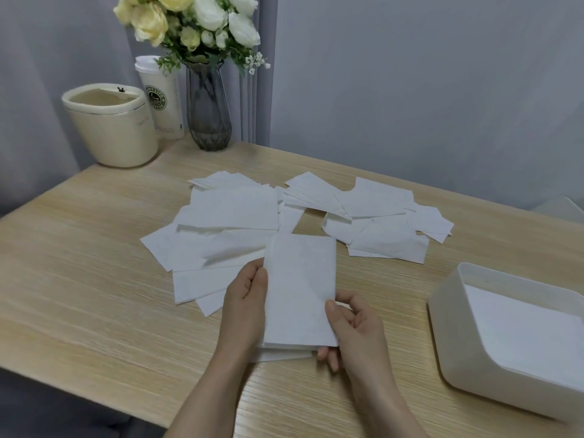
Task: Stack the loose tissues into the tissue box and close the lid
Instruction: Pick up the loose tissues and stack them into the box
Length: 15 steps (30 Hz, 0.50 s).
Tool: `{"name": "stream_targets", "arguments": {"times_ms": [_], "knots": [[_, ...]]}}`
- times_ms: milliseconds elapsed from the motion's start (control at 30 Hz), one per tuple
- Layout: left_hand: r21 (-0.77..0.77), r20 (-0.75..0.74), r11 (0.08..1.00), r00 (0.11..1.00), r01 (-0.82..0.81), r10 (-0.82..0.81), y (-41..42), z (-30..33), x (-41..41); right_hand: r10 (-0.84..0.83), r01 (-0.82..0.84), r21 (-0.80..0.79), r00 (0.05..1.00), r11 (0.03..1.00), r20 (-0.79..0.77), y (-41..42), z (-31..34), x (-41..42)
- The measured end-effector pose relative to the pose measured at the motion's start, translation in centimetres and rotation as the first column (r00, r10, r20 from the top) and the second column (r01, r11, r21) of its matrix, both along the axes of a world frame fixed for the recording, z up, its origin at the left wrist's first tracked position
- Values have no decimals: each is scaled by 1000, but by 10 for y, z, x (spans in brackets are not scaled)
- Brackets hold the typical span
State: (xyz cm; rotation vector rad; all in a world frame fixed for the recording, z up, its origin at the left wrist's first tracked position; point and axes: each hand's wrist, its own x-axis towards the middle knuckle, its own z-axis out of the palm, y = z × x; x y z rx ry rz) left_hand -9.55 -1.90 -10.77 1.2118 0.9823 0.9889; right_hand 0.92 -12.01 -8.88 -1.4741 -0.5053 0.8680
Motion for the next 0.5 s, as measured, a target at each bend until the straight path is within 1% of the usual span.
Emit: {"name": "stream_targets", "arguments": {"times_ms": [300,500], "knots": [[6,10,1000,1000,-3,3,0,1,1,31,-30,-26,999,999,35,1,-5,-1],[12,29,1000,1000,5,-5,-3,4,1,18,-17,-31,999,999,46,2,-8,-1]]}}
